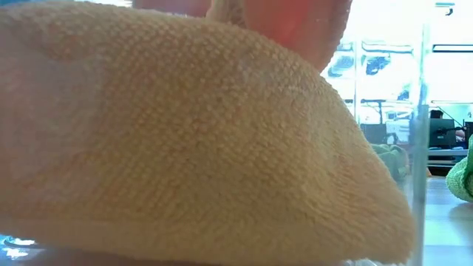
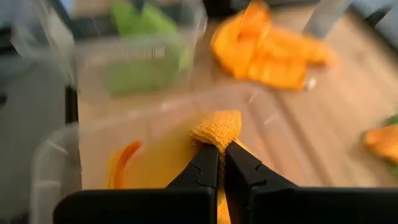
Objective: Sort microfiber towel by color & place in baskets
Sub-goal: Put the orange towel into the right transparent bin
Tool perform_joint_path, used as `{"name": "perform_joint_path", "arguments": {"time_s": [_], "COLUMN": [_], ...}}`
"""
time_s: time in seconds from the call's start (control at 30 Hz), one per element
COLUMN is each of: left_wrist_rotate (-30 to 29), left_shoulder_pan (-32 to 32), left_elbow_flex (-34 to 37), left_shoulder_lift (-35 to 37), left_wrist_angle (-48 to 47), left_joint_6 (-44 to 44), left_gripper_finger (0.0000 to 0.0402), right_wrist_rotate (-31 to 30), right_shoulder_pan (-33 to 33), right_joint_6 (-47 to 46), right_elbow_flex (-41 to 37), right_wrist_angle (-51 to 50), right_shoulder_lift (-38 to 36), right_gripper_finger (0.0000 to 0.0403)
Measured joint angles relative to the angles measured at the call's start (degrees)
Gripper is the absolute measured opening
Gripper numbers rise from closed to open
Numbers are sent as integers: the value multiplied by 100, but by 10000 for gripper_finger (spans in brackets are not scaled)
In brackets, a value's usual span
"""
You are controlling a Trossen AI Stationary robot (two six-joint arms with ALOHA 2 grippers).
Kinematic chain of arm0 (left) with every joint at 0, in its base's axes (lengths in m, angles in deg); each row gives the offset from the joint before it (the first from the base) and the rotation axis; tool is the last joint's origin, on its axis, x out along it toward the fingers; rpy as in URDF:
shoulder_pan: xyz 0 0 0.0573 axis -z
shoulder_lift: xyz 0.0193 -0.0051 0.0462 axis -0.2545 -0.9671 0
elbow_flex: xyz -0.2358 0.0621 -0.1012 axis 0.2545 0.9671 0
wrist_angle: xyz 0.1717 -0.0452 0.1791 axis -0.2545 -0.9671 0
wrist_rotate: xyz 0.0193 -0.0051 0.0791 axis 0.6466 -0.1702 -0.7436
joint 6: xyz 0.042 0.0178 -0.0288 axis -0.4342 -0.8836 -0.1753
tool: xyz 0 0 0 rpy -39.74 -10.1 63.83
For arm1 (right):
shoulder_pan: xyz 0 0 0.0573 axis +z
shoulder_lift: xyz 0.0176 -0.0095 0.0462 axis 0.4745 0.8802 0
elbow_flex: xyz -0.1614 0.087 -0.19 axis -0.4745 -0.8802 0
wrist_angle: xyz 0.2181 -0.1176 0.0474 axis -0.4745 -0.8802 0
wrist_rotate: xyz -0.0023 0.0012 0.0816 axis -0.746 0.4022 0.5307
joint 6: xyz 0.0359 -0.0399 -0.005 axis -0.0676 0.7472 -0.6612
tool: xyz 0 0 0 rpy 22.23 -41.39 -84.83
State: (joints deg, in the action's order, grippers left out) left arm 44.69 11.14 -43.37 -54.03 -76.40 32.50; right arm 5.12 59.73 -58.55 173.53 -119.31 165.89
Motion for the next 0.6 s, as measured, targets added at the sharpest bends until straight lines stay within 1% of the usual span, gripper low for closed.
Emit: {"name": "perform_joint_path", "arguments": {"time_s": [0.17,0.4,0.47,0.6], "left_wrist_rotate": [-2,-65,-66,-66], "left_shoulder_pan": [0,0,0,1], "left_elbow_flex": [0,0,0,0], "left_shoulder_lift": [0,0,0,0], "left_wrist_angle": [-3,-5,-7,-17], "left_joint_6": [0,0,0,0], "left_gripper_finger": [0,0,0,0], "right_wrist_rotate": [1056,1994,2170,2278], "right_shoulder_pan": [-374,-700,-780,-866], "right_joint_6": [24,503,612,625], "right_elbow_flex": [-4,-20,-20,-28], "right_wrist_angle": [-2,-94,-89,-31], "right_shoulder_lift": [333,639,812,1149], "right_gripper_finger": [0,0,0,0]}}
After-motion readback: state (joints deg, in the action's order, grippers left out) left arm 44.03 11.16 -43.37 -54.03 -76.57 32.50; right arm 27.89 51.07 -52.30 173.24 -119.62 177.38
